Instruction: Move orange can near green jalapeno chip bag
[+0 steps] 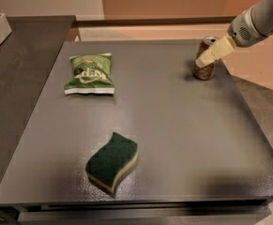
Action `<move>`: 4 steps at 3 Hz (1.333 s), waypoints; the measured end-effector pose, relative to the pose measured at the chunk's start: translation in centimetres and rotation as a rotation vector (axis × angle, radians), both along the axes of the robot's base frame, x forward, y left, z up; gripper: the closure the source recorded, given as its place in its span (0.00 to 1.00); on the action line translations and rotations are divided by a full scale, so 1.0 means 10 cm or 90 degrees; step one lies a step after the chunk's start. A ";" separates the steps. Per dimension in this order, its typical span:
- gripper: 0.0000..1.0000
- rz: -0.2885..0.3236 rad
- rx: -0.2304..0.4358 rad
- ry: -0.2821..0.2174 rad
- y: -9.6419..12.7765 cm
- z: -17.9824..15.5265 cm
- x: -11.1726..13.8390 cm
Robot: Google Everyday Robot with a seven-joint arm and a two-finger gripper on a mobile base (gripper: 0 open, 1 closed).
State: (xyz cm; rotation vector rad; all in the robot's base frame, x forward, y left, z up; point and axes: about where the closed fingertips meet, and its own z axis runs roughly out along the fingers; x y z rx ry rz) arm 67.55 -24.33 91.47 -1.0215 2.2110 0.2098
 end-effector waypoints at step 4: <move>0.91 0.070 0.032 0.002 0.35 0.07 0.03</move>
Offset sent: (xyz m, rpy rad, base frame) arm 0.0089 0.0000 -0.0147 0.0529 0.0477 -0.0021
